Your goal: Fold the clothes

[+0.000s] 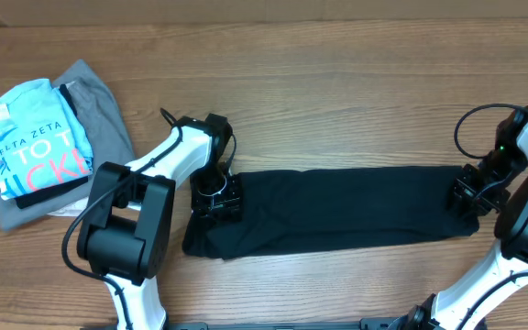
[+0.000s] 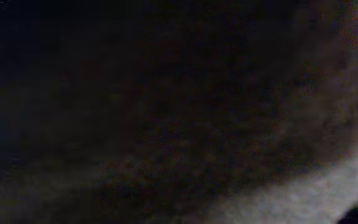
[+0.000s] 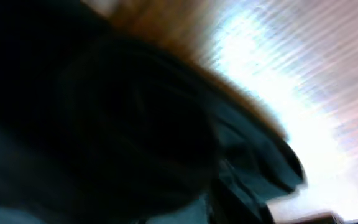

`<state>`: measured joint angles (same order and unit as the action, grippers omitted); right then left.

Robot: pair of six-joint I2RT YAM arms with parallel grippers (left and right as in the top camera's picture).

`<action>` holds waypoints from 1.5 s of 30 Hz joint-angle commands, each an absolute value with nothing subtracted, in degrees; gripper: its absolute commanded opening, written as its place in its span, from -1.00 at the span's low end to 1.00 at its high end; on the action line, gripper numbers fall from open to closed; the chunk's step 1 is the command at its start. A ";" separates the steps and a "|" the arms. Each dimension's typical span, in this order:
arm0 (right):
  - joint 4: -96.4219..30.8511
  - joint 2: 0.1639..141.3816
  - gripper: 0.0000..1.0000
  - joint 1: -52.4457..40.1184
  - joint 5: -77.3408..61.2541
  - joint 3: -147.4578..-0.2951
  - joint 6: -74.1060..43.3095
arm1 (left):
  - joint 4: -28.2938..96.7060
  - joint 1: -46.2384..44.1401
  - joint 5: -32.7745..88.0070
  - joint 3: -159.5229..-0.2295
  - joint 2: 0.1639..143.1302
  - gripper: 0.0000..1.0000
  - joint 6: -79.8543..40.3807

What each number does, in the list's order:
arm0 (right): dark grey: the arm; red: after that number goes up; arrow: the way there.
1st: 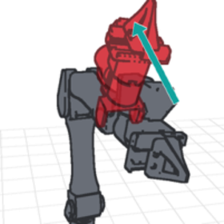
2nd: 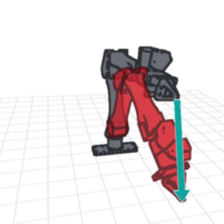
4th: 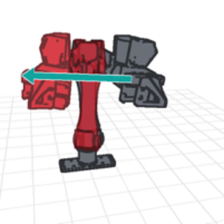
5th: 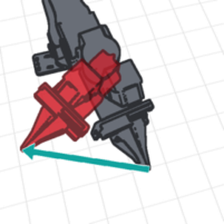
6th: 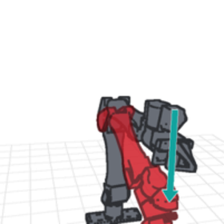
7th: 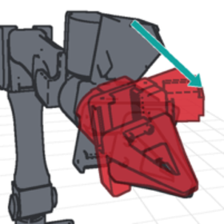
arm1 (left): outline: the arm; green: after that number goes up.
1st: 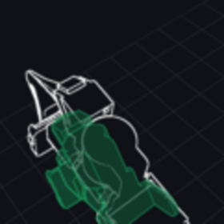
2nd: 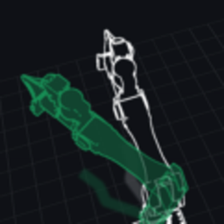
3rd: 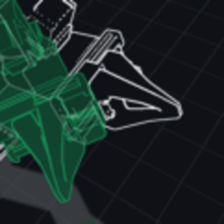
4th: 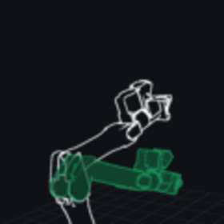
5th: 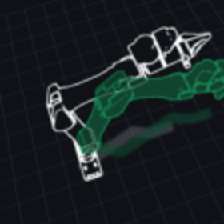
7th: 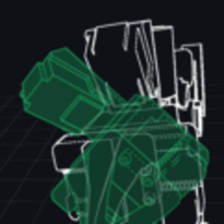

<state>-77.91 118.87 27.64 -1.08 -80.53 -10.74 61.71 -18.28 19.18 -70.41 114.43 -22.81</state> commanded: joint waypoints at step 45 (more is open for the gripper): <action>-69.32 115.96 0.65 24.73 -10.13 -99.90 4.71 | 52.14 -4.49 17.50 -94.08 116.09 0.31 -25.10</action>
